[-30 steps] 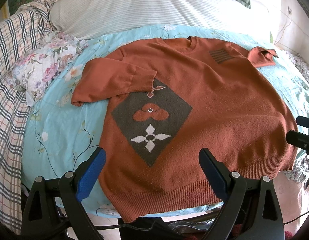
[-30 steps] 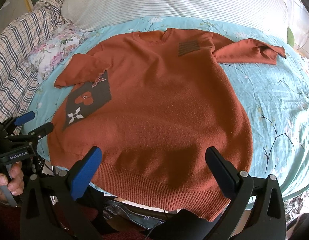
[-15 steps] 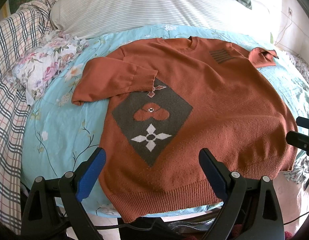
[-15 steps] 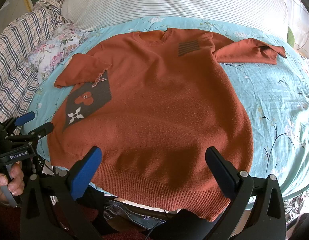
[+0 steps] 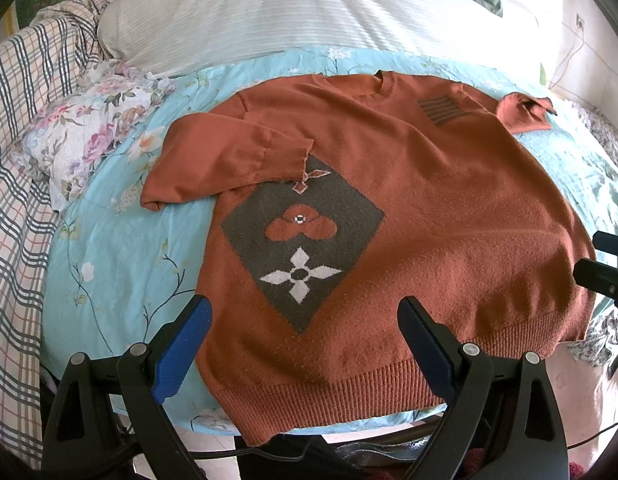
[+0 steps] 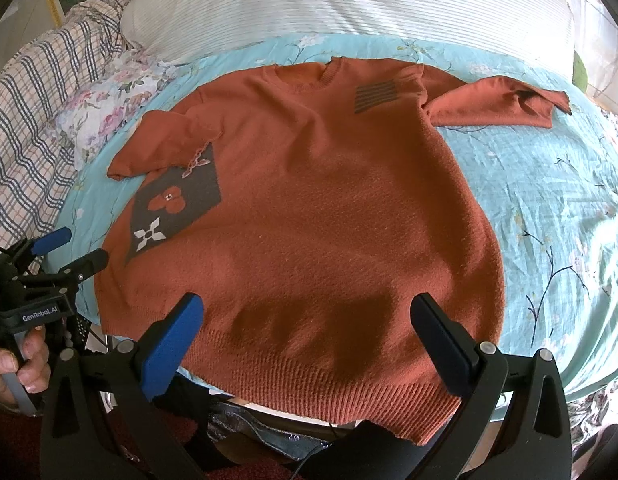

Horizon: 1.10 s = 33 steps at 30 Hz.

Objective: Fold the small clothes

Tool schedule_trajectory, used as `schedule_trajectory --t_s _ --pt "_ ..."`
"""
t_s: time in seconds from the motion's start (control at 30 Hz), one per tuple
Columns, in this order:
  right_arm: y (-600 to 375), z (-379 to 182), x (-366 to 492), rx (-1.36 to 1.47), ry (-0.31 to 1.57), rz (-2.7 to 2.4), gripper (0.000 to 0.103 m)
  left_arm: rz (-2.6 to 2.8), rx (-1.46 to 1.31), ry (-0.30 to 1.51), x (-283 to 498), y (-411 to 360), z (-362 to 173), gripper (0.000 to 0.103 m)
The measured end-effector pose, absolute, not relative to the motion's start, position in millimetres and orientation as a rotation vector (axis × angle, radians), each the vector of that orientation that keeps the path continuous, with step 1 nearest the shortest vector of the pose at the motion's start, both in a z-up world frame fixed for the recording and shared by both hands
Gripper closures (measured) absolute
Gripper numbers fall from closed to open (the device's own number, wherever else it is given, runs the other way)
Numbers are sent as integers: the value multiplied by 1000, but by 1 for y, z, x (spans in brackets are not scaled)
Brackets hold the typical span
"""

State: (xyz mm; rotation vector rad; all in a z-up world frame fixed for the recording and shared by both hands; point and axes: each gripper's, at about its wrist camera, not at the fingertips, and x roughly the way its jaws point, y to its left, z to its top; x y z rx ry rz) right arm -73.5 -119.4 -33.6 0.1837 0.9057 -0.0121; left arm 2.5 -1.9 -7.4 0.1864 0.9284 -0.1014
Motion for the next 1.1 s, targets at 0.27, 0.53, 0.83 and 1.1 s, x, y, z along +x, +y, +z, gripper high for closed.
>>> schedule_trajectory --t_s 0.27,0.53,0.83,1.1 --pt "-160 -33 -56 246 853 -50 0 -123 167 976 15 -1 -15 8" --pt "-234 -15 -18 307 760 -136 0 -106 204 977 37 -2 -23 8" --pt "-384 1 44 552 620 -269 31 -116 220 1028 63 -12 -39 8" --pt "-500 -8 104 733 551 -404 41 -128 236 1095 89 -30 -60 8"
